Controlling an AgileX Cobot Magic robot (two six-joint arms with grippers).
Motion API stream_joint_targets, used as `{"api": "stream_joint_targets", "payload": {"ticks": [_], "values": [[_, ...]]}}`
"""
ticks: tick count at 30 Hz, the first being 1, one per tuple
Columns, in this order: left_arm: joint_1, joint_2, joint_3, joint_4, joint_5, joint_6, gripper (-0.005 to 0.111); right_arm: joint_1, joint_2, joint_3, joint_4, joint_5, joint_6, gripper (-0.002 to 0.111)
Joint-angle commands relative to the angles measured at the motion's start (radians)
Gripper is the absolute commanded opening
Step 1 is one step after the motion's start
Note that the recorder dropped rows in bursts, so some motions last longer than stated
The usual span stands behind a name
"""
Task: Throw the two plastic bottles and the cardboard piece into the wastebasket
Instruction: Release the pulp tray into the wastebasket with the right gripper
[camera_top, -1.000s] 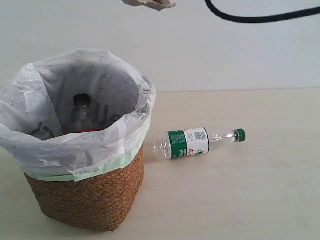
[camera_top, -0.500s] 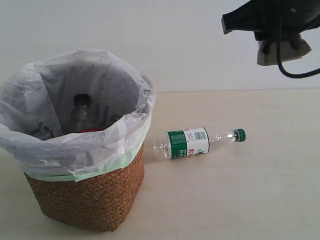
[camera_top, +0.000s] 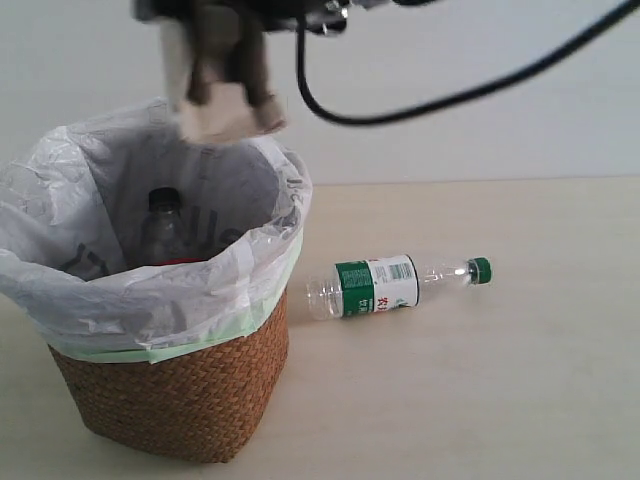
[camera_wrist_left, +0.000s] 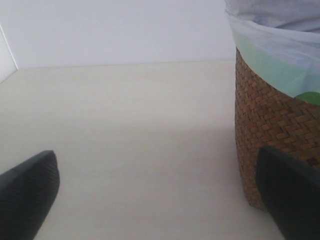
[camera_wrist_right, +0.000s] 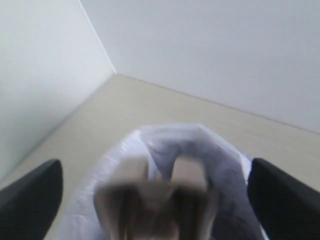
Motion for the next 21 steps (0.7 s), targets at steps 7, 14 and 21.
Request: {"api": "stream_joint_targets", "payload": {"ticks": [7,14,21], "values": [[-0.006,-0.003,-0.004,-0.002,-0.008,-0.009,0.108,-0.088,-0.002,-0.096,-0.487,0.489,0.328,0.061],[-0.006,-0.003,-0.004,-0.002,-0.008,-0.009,0.108,-0.185,-0.002,0.004,-0.632,0.617,0.291,0.051],[-0.006,-0.003,-0.004,-0.002,-0.008,-0.009,0.108,-0.274,-0.002,0.14,-0.665,0.548,0.291,0.051]]}}
